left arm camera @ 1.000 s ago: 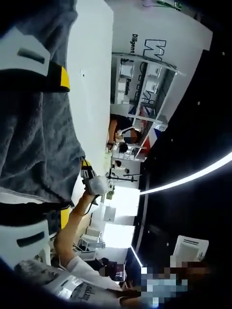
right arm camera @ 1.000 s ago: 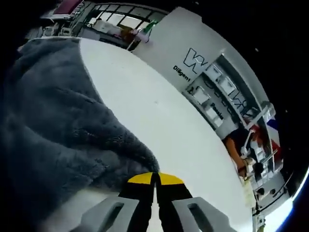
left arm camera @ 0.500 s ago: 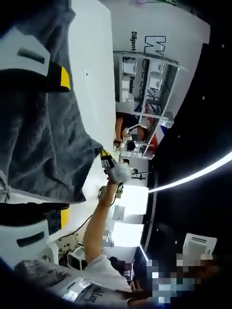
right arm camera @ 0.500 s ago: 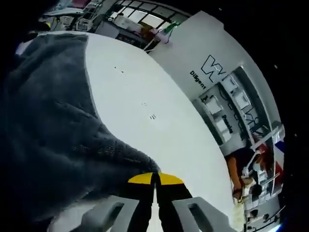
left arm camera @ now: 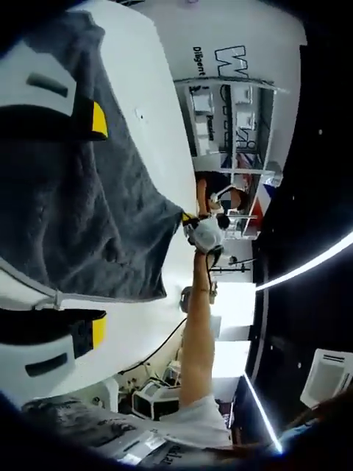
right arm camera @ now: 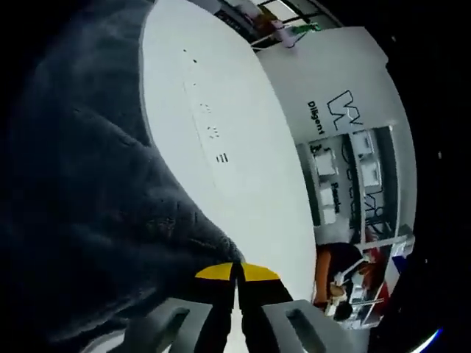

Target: Fold the towel on the table until its edges align and the towel forms a compact rectangular stack.

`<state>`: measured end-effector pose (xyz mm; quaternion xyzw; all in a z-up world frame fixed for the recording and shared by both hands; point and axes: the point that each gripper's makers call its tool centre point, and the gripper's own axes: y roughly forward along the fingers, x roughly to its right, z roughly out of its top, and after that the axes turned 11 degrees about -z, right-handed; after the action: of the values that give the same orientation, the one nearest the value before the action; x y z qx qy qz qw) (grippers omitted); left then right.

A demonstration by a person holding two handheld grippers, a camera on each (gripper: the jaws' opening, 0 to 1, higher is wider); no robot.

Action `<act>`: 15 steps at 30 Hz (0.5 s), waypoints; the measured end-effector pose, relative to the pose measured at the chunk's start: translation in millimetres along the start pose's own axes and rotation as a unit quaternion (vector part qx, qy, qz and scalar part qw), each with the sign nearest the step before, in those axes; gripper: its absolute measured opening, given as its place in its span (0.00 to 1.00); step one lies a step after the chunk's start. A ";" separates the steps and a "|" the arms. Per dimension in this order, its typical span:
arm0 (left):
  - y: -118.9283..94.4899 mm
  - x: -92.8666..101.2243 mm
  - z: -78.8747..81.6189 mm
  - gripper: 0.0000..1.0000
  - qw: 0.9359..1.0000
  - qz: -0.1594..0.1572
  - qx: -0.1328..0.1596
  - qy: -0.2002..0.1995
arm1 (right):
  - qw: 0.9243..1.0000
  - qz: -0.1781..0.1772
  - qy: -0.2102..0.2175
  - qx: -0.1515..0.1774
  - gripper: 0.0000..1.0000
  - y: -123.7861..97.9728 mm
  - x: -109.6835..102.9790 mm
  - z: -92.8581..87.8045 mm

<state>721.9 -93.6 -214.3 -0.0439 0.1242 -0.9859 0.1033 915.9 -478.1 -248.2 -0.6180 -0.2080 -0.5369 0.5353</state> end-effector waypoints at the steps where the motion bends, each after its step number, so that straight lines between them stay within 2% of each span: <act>1: -0.4 -0.2 0.0 0.99 1.000 0.000 0.000 0.000 | 1.000 -0.004 0.004 -0.006 0.02 3.2 2.4 -1.6; 4: -1.5 -0.3 -0.1 0.99 1.000 0.000 -0.002 0.002 | 0.999 -0.033 0.014 -0.026 0.02 9.7 12.8 -6.0; 6: -2.7 -0.8 -2.5 0.99 1.000 0.000 -0.010 0.002 | 0.999 -0.042 0.019 -0.027 0.02 12.1 14.3 -5.3; 8: -4.9 -2.8 -4.5 0.99 1.000 0.003 -0.016 0.005 | 0.996 -0.065 -0.039 -0.038 0.02 15.4 13.2 -7.5; 10: -5.5 -2.2 -6.2 0.99 1.000 0.003 -0.019 0.006 | 0.994 -0.076 -0.070 -0.043 0.02 17.2 11.1 -6.9; 13: -4.2 -0.2 -9.4 0.99 1.000 0.001 -0.025 0.005 | 0.992 -0.093 -0.076 -0.037 0.02 19.5 6.9 1.1; 15: -2.7 1.7 -11.1 0.99 1.000 -0.003 -0.027 0.005 | 0.989 -0.101 -0.095 -0.044 0.02 22.2 6.5 1.8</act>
<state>718.5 -88.8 -224.2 -0.0420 0.1507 -0.9827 0.0987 937.4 -486.1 -251.9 -0.6651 -0.2955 -0.5352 0.4288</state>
